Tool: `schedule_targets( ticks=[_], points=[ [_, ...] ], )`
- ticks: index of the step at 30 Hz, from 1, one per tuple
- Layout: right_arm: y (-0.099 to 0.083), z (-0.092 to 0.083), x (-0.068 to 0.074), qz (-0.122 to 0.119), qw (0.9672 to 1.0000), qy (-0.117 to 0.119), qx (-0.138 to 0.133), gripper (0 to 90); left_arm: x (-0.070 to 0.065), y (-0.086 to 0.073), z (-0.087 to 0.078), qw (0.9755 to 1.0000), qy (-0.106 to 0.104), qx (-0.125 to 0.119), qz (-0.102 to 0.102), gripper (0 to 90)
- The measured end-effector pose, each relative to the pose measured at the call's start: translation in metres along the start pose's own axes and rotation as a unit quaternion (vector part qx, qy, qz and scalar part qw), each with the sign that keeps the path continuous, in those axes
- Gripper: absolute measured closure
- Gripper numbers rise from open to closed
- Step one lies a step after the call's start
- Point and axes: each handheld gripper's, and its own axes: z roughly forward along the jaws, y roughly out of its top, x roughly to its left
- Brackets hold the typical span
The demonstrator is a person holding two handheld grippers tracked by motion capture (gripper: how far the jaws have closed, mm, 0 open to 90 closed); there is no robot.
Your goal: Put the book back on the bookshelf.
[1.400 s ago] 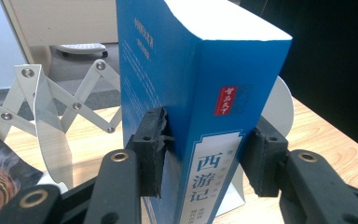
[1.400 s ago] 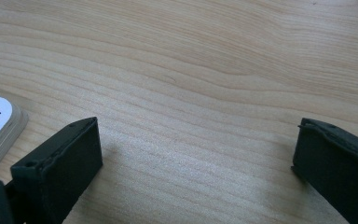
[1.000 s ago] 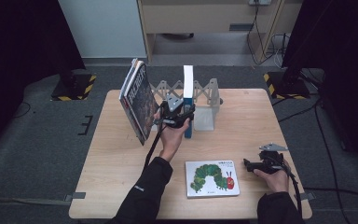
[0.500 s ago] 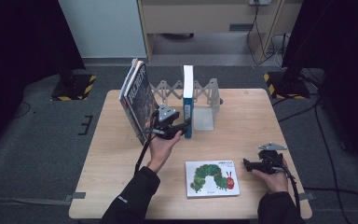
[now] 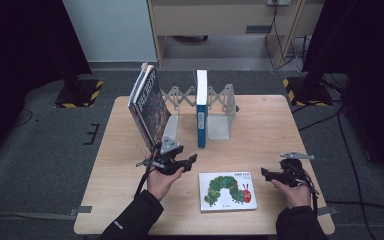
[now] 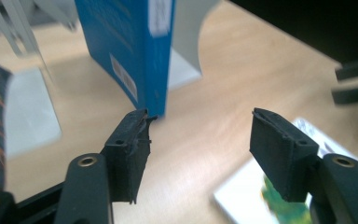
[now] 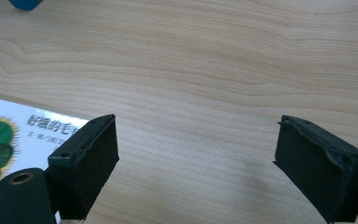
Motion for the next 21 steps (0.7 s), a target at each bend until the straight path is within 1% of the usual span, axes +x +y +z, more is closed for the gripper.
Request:
schedule_targets(
  ticks=[2,3,4,5,6,8,9,10,12,13,14,15,16,17,18,20,21],
  points=[
    [0.0,-0.004,0.004,-0.004,1.0,0.008,-0.001,13.2,-0.003,-0.01,0.0,0.9999,-0.006,0.013,0.003,34.7],
    [-0.001,-0.009,0.01,-0.009,0.9998,0.015,-0.004,13.2,-0.005,-0.019,0.0,0.9996,-0.015,0.025,-0.001,33.8],
    [-0.001,-0.009,0.01,-0.009,0.9998,0.015,-0.004,13.2,-0.005,-0.019,0.0,0.9996,-0.015,0.025,-0.001,33.3],
    [-0.001,-0.011,0.013,-0.011,0.9997,0.021,-0.006,13.2,-0.006,-0.023,0.001,0.9994,-0.017,0.031,-0.002,33.3],
    [-0.003,-0.015,0.02,-0.017,0.9993,0.031,-0.007,13.4,-0.008,-0.031,0.003,0.999,-0.018,0.042,-0.001,32.5],
    [-0.005,-0.018,0.027,-0.02,0.9988,0.043,-0.008,14.2,-0.01,-0.039,0.006,0.9983,-0.024,0.052,-0.006,31.8],
    [-0.006,-0.019,0.03,-0.025,0.9984,0.049,-0.008,14.8,-0.011,-0.043,0.009,0.998,-0.026,0.056,-0.011,31.7],
    [-0.006,-0.019,0.03,-0.025,0.9984,0.049,-0.008,14.8,-0.011,-0.043,0.009,0.998,-0.026,0.056,-0.011,31.7],
    [-0.007,-0.019,0.036,-0.025,0.9979,0.06,-0.005,16.6,-0.013,-0.047,0.015,0.9969,-0.035,0.068,-0.02,31.5],
    [-0.008,-0.018,0.038,-0.028,0.9975,0.065,-0.005,17.0,-0.014,-0.048,0.017,0.9965,-0.036,0.072,-0.019,31.3],
    [-0.009,-0.016,0.043,-0.022,0.9969,0.076,-0.003,18.1,-0.018,-0.05,0.022,0.996,-0.041,0.079,-0.012,31.1],
    [-0.009,-0.016,0.043,-0.022,0.9969,0.076,-0.003,18.1,-0.018,-0.05,0.022,0.996,-0.041,0.079,-0.012,31.0],
    [-0.009,-0.013,0.047,-0.028,0.9963,0.082,0.001,19.0,-0.021,-0.052,0.027,0.9953,-0.042,0.087,-0.009,30.7],
    [-0.01,-0.01,0.05,-0.028,0.9961,0.084,0.005,19.1,-0.022,-0.053,0.03,0.9947,-0.045,0.092,-0.01,30.7],
    [-0.01,-0.008,0.051,-0.03,0.9956,0.088,0.011,19.3,-0.023,-0.055,0.033,0.9944,-0.047,0.095,-0.006,30.4],
    [-0.011,-0.006,0.052,-0.028,0.9952,0.092,0.016,19.3,-0.024,-0.056,0.035,0.9941,-0.045,0.098,-0.008,29.6],
    [-0.012,-0.002,0.053,-0.034,0.9944,0.098,0.018,20.8,-0.025,-0.06,0.039,0.9935,-0.046,0.104,-0.006,29.4]
  ],
)
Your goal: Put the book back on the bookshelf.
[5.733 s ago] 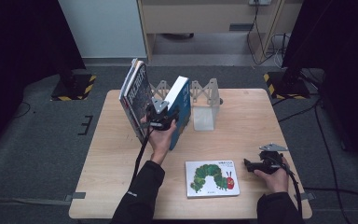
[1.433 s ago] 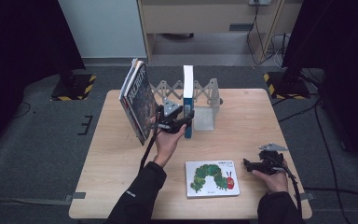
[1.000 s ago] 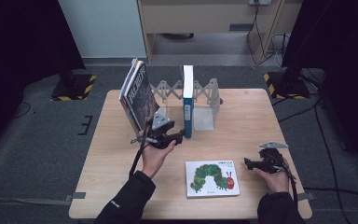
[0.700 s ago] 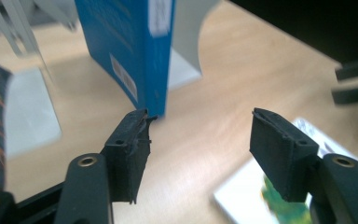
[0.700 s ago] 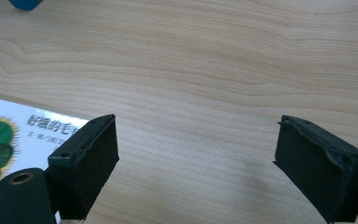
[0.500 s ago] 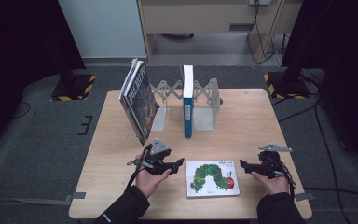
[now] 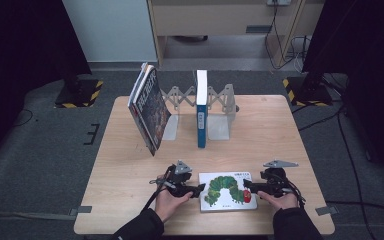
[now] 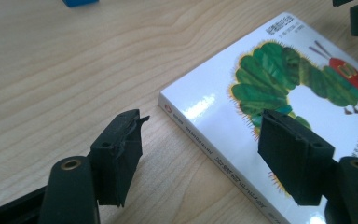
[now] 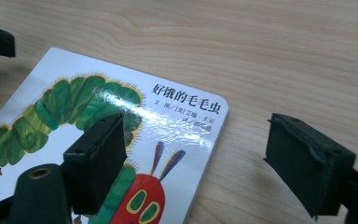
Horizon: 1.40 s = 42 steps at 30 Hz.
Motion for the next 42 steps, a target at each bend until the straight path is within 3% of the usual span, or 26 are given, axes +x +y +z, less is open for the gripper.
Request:
schedule_targets(
  ticks=[4,7,11,14,24,25,28,33,36,39,40,42],
  points=[
    [-0.002,0.004,0.001,0.002,1.0,0.008,0.005,22.1,0.001,-0.005,0.007,1.0,-0.002,0.006,0.002,28.7],
    [-0.003,0.009,0.0,0.005,0.9996,0.015,0.022,23.4,0.004,-0.007,0.01,0.9999,-0.008,-0.006,-0.01,25.4],
    [-0.004,0.011,0.001,0.003,0.9995,0.014,0.03,24.3,0.005,-0.01,0.011,0.9998,-0.007,-0.015,-0.005,22.1],
    [-0.005,0.014,0.004,0.0,0.999,0.016,0.041,25.1,0.006,-0.015,0.014,0.9991,-0.01,-0.04,-0.003,19.7],
    [-0.008,0.017,0.008,0.002,0.9985,0.026,0.047,27.8,0.005,-0.014,0.015,0.9992,-0.012,-0.038,0.002,17.1],
    [-0.008,0.017,0.008,0.007,0.9984,0.031,0.047,31.2,0.004,-0.014,0.015,0.9994,-0.007,-0.034,0.005,7.5],
    [-0.008,0.016,0.008,0.009,0.9985,0.032,0.044,32.8,0.001,-0.013,0.017,0.9996,-0.004,-0.023,0.015,2.5],
    [-0.008,0.012,0.005,0.018,0.9987,0.037,0.031,35.4,0.001,-0.015,0.015,0.9995,-0.01,-0.028,0.009,8.0],
    [-0.007,0.009,0.003,0.025,0.9984,0.046,0.02,36.3,0.0,-0.013,0.011,0.9993,-0.032,-0.02,-0.005,22.3],
    [-0.008,0.007,0.002,0.03,0.9981,0.051,0.016,36.7,-0.002,-0.013,0.01,0.999,-0.042,-0.014,-0.009,26.2],
    [-0.007,0.008,0.002,0.029,0.9982,0.051,0.015,36.6,-0.004,-0.012,0.01,0.9984,-0.055,-0.008,-0.011,32.2],
    [-0.007,0.008,0.002,0.027,0.9983,0.05,0.014,36.5,-0.006,-0.012,0.01,0.9981,-0.06,-0.006,-0.008,33.0]
  ],
)
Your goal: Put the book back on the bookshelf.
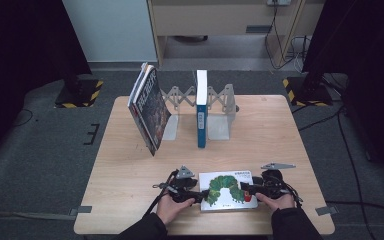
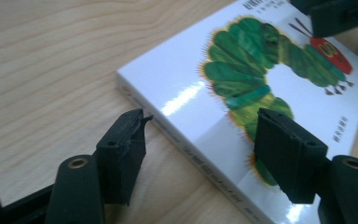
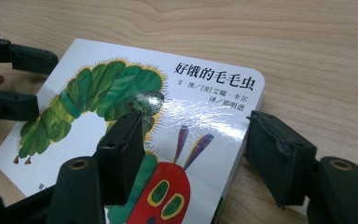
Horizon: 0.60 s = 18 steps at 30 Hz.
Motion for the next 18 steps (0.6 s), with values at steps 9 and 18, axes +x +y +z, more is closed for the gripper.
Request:
schedule_targets(
  ticks=[9,18],
  points=[
    [0.0034,-0.0004,0.0,-0.002,1.0,0.004,-0.007,36.0,-0.0019,0.0024,0.0029,0.9999,0.005,-0.005,0.007,32.8],
    [0.0095,0.0019,-0.0041,0.001,0.9998,0.003,-0.021,35.9,0.0015,0.0072,0.0074,0.9997,0.013,-0.014,0.014,33.2]
  ],
)
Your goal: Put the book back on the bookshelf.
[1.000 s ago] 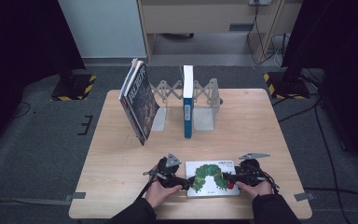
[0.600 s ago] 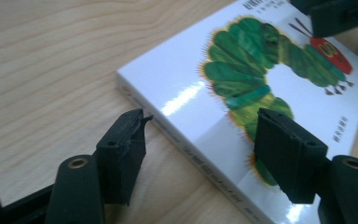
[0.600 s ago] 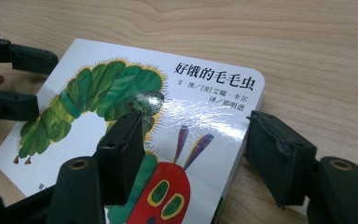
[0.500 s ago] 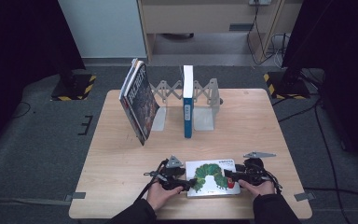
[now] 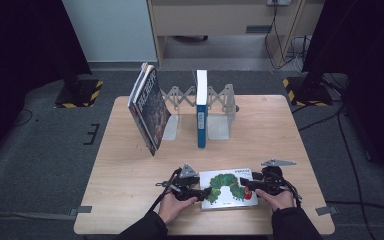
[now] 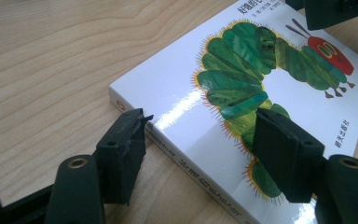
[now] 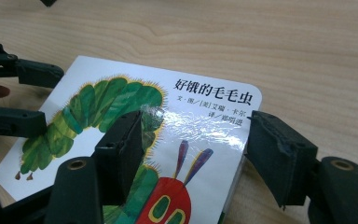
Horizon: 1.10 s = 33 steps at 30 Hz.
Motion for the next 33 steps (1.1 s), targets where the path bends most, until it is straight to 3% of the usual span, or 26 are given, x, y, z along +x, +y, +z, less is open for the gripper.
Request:
schedule_targets(
  ticks=[3,7,13,18,21,29,33],
  points=[
    [0.003,0.001,-0.005,0.013,0.9998,0.007,-0.01,37.6,0.001,0.001,0.0,1.0,-0.001,-0.001,-0.003,33.5],
    [0.002,0.006,-0.006,0.01,0.9999,0.004,0.01,35.8,0.0,0.0,0.001,1.0,0.004,0.003,0.005,32.2],
    [-0.002,0.006,-0.008,0.019,0.9995,-0.004,0.023,35.4,-0.002,-0.003,-0.003,0.9999,0.007,0.012,-0.001,28.4],
    [-0.003,0.009,-0.006,0.02,0.9993,0.004,0.031,35.5,-0.002,-0.004,-0.003,0.9999,0.002,0.013,-0.001,27.4],
    [-0.003,0.005,-0.008,0.036,0.999,0.016,0.02,36.1,-0.002,-0.004,-0.002,0.9999,-0.004,0.012,0.001,26.5],
    [0.001,-0.006,-0.006,0.037,0.9986,0.033,-0.02,36.3,-0.003,-0.006,-0.001,0.9998,-0.019,0.005,-0.003,23.4],
    [0.005,-0.011,-0.006,0.048,0.9964,0.051,-0.048,36.5,-0.002,-0.006,-0.002,0.9996,-0.027,0.003,-0.009,21.1]
  ],
)
